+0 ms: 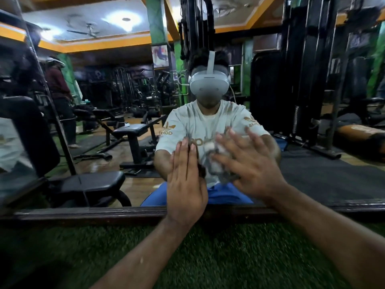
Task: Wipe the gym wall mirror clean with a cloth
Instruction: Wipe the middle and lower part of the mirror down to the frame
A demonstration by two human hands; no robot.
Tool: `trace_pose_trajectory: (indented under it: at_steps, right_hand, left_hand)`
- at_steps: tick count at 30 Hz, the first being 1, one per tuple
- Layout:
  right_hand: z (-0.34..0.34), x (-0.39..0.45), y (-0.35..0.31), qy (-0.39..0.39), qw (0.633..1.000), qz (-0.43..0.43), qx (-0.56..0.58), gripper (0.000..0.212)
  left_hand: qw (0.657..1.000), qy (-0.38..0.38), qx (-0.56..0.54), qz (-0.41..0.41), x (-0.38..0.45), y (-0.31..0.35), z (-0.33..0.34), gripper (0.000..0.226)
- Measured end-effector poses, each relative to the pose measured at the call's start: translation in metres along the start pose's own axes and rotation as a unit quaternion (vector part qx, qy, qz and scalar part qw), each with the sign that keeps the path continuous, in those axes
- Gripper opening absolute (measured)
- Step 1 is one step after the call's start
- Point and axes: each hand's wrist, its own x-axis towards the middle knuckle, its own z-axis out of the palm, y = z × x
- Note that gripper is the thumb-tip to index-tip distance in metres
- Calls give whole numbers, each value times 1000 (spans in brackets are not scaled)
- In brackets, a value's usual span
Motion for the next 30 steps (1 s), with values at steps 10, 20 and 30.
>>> trace_pose_trajectory:
  at_steps: [10, 20, 30]
  right_hand:
    - [9, -60, -17, -36, 999, -27, 14, 47]
    - [5, -98, -19, -33, 999, 25, 3, 57]
    - [-8, -127, -7, -68, 996, 61, -8, 62]
  left_hand:
    - [999, -24, -21, 38, -5, 17, 3, 56]
    - [995, -56, -1, 86, -5, 29, 18, 58]
    - [991, -56, -8, 121, -1, 54, 37, 54]
